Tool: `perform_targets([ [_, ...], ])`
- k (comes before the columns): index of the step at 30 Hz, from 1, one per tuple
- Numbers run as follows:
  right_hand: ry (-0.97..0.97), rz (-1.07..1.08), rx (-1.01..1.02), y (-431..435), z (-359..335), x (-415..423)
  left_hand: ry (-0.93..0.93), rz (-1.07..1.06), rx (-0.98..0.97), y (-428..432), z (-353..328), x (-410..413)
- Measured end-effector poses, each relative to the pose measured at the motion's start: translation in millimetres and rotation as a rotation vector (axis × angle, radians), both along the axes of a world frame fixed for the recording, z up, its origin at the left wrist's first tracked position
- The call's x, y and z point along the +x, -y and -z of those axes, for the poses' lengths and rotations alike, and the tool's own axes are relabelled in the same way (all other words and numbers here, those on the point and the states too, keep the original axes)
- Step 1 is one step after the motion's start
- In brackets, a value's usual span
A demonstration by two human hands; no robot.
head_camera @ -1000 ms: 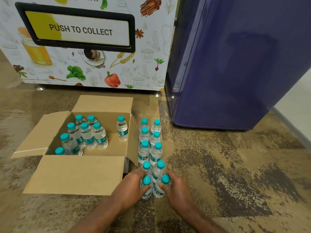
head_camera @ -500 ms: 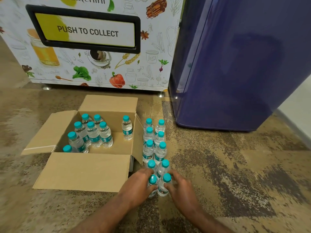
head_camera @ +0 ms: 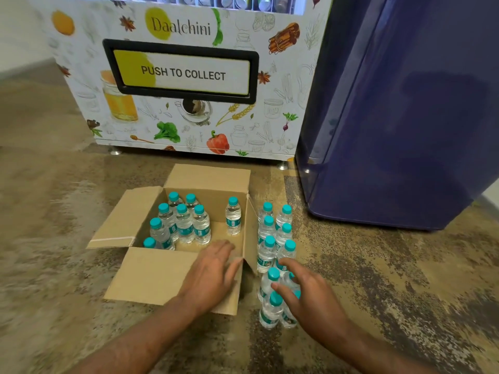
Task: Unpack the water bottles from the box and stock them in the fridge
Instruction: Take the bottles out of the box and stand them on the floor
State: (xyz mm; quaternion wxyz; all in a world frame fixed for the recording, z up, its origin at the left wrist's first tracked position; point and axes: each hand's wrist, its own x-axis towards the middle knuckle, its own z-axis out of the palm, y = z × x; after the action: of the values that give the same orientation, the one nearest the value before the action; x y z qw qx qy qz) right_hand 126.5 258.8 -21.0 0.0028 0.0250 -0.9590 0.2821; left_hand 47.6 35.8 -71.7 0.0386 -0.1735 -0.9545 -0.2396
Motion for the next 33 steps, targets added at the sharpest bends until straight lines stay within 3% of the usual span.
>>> perform_targets([
  [5, 0.030, -0.199, 0.016, 34.8, -20.9, -10.1, 0.114, -0.323, -0.061, 47.5, 11.8, -19.9],
  [9, 0.020, -0.300, 0.045, 61.3, -20.2, -28.3, 0.218, -0.438, -0.160, 84.4, 29.8, -32.7],
  [18, 0.033, -0.337, 0.064, 108.0, -8.5, -77.7, 0.253, -0.499, -0.249, 110.2, 42.2, -57.8],
  [33, 0.128, -0.247, -0.007, 131.5, 48.2, -113.6, 0.274, -0.616, -0.145, 100.3, 42.7, -102.1],
])
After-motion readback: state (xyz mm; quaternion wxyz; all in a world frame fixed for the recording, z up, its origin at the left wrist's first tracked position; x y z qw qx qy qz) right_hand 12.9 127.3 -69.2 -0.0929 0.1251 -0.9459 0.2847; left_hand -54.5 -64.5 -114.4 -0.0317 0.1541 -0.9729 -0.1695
